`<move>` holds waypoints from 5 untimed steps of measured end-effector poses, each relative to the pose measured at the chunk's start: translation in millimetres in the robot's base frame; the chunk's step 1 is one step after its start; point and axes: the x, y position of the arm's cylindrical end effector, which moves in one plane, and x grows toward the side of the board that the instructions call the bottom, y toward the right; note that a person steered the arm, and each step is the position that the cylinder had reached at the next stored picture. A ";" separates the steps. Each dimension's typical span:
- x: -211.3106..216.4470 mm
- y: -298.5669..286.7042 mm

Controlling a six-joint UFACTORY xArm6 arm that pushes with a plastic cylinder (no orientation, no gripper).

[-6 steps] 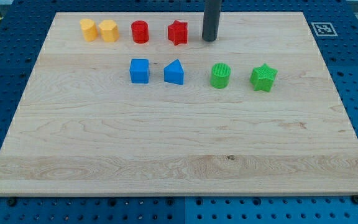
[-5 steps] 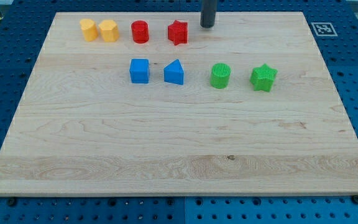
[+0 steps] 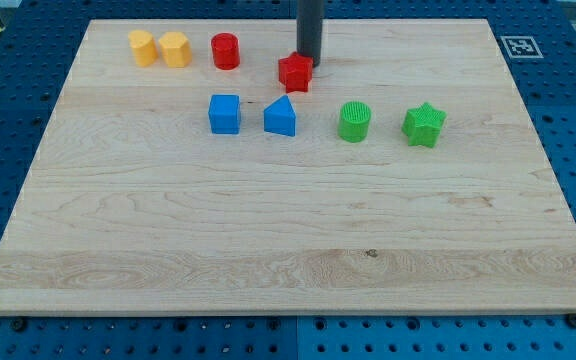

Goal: Move the red star above the blue triangle

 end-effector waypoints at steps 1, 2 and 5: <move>10.0 4.1; -30.5 3.6; 0.0 -15.8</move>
